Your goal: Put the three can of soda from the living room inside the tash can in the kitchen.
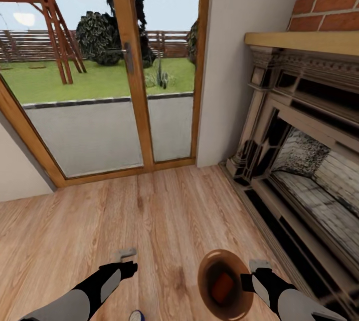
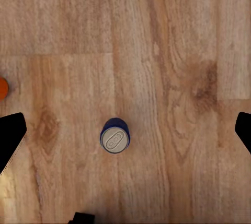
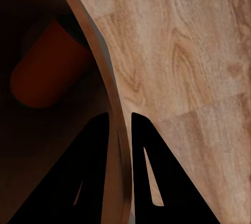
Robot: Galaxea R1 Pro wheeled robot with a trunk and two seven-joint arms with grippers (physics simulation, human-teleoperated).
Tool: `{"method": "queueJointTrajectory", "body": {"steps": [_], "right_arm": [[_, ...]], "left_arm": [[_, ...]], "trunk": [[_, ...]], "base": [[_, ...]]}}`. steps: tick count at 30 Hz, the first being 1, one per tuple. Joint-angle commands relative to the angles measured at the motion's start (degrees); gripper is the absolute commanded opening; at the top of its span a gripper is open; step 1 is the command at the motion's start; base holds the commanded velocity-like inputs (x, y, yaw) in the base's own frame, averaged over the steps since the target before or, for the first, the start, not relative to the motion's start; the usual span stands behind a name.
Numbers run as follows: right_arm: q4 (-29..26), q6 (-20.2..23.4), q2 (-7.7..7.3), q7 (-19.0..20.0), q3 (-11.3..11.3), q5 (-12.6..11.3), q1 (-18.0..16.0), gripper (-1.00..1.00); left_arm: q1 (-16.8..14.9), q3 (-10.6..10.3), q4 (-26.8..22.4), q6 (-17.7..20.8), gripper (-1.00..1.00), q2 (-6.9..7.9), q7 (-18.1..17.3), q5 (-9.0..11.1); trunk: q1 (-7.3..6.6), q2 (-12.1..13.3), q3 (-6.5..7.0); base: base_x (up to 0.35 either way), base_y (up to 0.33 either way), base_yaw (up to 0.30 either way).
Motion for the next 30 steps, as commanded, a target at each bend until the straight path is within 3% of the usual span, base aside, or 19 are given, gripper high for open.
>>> {"method": "queueJointTrajectory", "body": {"steps": [1, 9, 30], "right_arm": [[-0.03, -0.02, -0.03, 0.28, -0.16, -0.23, -0.02, -1.0], [-0.03, -0.01, 0.0, 0.28, -0.14, -0.23, -0.02, -1.0], [-0.03, -0.05, 0.02, 0.31, -0.12, -0.23, -0.02, -1.0]], "left_arm": [[0.03, -0.07, 0.0, -0.02, 1.0, 0.0, -0.01, 0.0], [0.12, -1.39, 0.0, -0.22, 1.0, 0.0, 0.03, 0.0], [0.22, -1.94, 0.0, -0.83, 1.0, -0.59, 0.03, 0.0]], "trunk": [[0.0, 0.0, 0.0], [0.0, 0.0, 0.0], [0.0, 0.0, 0.0]], "base": [[0.123, 0.055, 0.0], [0.045, 0.034, 0.0], [0.032, 0.044, 0.0]]}}
